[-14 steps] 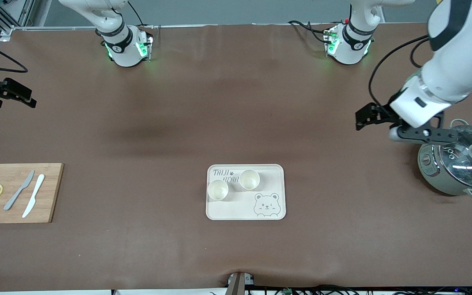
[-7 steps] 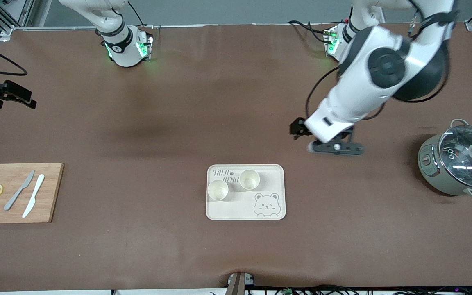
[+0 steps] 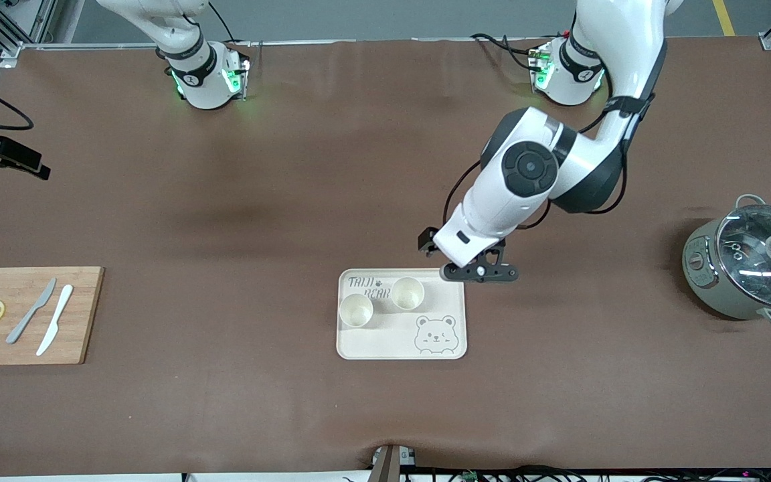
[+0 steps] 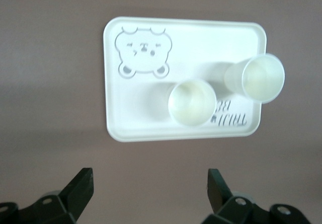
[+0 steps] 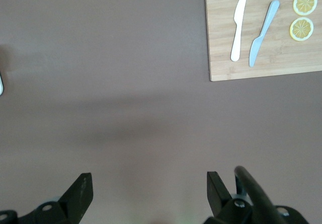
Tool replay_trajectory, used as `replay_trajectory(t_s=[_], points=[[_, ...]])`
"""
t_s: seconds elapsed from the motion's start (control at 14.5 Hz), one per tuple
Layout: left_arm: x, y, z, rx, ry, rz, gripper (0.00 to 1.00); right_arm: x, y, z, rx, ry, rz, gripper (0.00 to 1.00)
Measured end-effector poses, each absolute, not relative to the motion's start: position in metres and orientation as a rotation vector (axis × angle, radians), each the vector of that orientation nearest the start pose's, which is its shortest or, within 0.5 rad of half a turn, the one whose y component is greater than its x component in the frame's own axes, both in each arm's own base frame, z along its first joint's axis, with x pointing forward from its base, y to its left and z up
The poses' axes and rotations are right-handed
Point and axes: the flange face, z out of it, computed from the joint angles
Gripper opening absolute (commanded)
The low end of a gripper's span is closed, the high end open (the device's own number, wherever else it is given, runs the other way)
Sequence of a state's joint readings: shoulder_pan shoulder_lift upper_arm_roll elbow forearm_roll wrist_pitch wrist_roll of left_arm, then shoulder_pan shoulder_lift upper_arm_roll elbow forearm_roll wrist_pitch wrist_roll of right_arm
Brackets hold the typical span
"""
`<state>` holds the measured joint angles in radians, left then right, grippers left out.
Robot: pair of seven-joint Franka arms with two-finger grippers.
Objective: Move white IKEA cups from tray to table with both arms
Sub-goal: 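Lower the left gripper onto a white cup while the right gripper approaches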
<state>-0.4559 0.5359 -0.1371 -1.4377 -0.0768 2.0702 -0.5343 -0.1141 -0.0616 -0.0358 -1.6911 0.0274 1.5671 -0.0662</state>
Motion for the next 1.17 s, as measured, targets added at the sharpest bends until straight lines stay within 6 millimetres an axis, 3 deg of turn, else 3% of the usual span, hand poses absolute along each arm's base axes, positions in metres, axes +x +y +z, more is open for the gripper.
replay_trajectory(t_s=[0.35, 0.55, 0.76, 0.97, 1.17], points=[[0.625, -0.396, 0.357, -3.301, 0.002, -0.162, 1.00, 0.528, -0.079, 0.632, -3.110, 0.132, 0.000, 1.00], [0.628, -0.407, 0.336, -3.287, 0.000, -0.203, 1.00, 0.528, -0.079, 0.632, -3.110, 0.131, 0.002, 1.00], [0.620, -0.423, 0.311, -3.253, 0.008, -0.190, 1.00, 0.531, -0.074, 0.628, -3.111, 0.101, 0.014, 1.00], [0.611, -0.435, 0.283, -3.228, 0.012, -0.160, 1.00, 0.537, -0.033, 0.627, -3.137, -0.033, 0.013, 1.00], [0.612, -0.435, 0.269, -3.226, 0.001, -0.166, 1.00, 0.543, 0.011, 0.618, -3.136, -0.168, 0.037, 1.00]])
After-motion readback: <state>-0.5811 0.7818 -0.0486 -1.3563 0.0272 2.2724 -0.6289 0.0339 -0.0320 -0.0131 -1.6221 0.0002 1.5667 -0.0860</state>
